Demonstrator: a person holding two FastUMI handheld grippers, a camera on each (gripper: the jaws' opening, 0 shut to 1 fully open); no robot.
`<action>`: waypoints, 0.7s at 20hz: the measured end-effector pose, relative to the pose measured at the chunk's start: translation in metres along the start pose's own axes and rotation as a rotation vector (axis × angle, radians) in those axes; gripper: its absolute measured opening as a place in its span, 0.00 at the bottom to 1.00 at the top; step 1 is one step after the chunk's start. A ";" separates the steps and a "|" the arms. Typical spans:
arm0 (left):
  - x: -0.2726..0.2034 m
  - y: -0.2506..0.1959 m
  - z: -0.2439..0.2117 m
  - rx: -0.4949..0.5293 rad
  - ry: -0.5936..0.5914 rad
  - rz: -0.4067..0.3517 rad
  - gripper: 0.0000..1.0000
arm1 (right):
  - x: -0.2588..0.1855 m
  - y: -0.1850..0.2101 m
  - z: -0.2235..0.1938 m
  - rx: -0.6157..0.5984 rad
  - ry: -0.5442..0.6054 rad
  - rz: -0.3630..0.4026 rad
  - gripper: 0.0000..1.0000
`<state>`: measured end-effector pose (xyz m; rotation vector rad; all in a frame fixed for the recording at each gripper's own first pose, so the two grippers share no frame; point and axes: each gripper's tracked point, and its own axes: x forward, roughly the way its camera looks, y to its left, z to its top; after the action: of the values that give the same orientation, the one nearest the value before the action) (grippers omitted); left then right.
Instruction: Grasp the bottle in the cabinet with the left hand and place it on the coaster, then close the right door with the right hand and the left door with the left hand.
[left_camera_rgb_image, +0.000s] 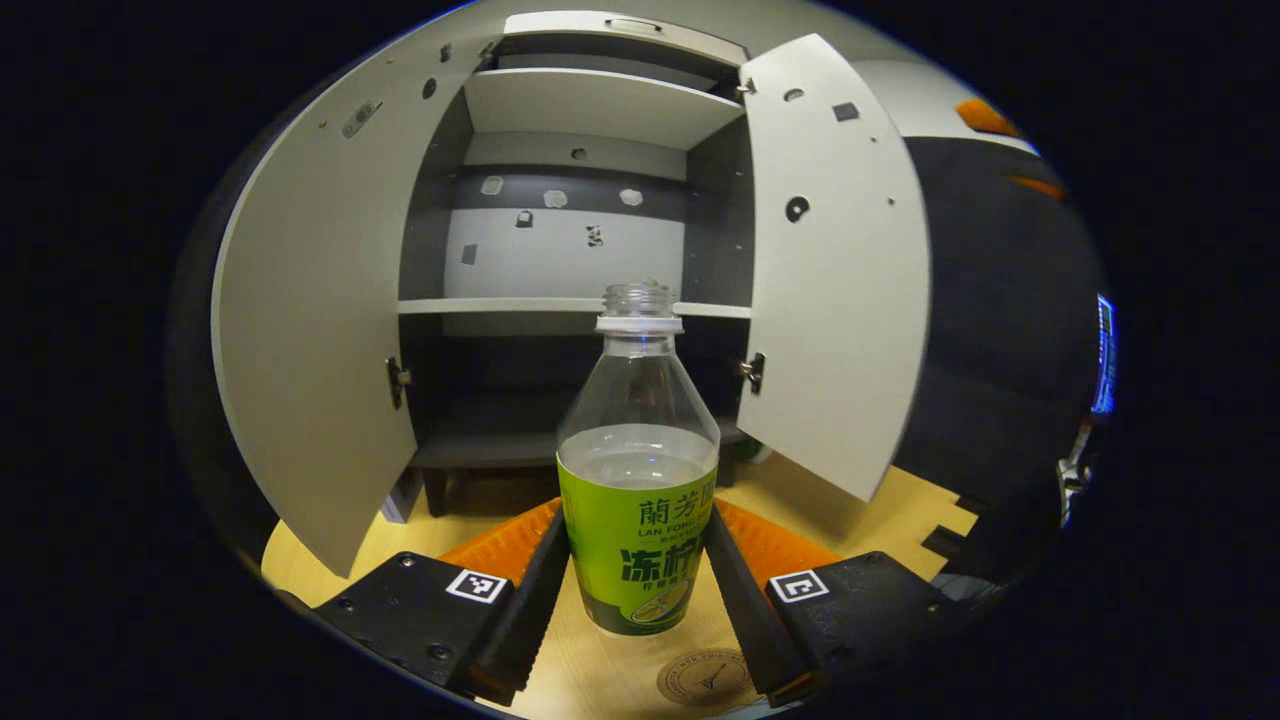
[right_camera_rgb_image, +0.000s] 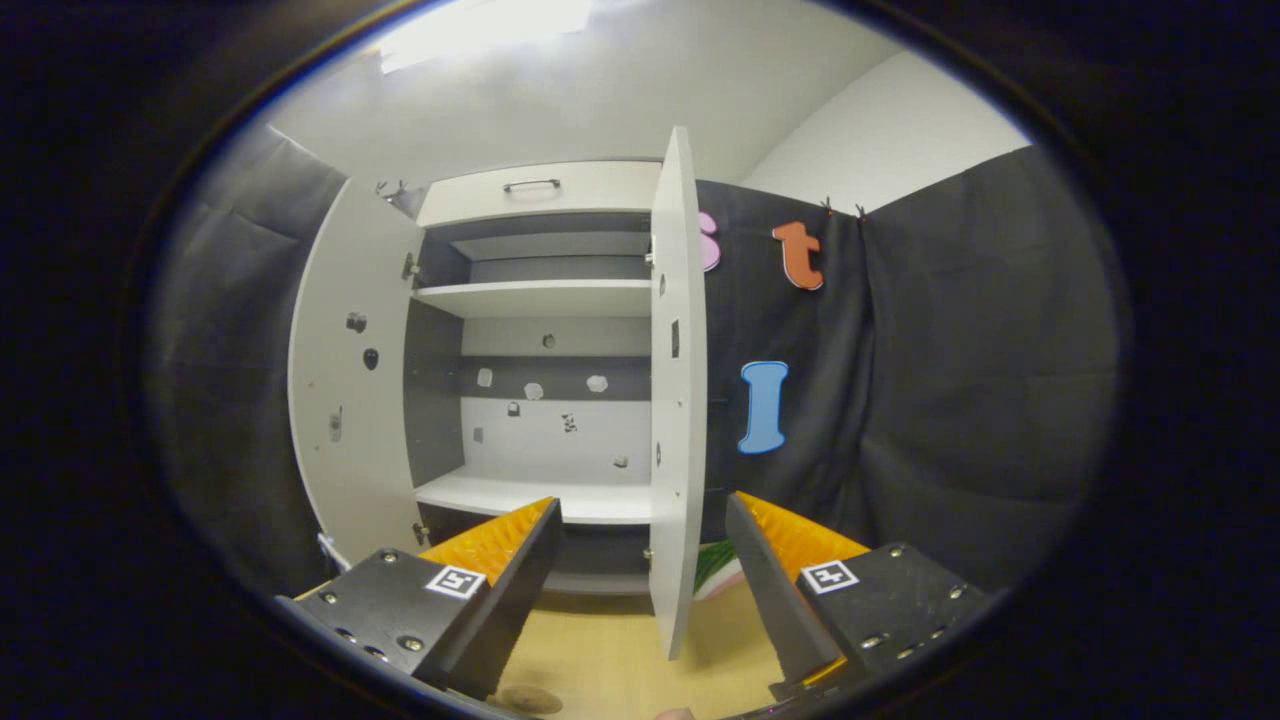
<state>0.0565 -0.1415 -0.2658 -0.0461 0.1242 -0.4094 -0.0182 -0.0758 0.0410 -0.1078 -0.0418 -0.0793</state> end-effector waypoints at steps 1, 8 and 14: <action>-0.003 -0.007 -0.012 -0.008 0.011 -0.015 0.81 | 0.004 -0.001 0.003 0.008 0.000 -0.003 0.99; -0.015 -0.048 -0.063 -0.044 0.022 -0.100 0.81 | 0.027 0.006 -0.004 0.052 0.038 0.006 0.97; -0.019 -0.069 -0.086 0.030 0.038 -0.171 0.81 | 0.035 0.016 -0.016 -0.003 0.054 0.034 0.99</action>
<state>0.0009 -0.1992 -0.3442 -0.0195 0.1521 -0.5828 0.0185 -0.0641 0.0252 -0.1089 0.0142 -0.0480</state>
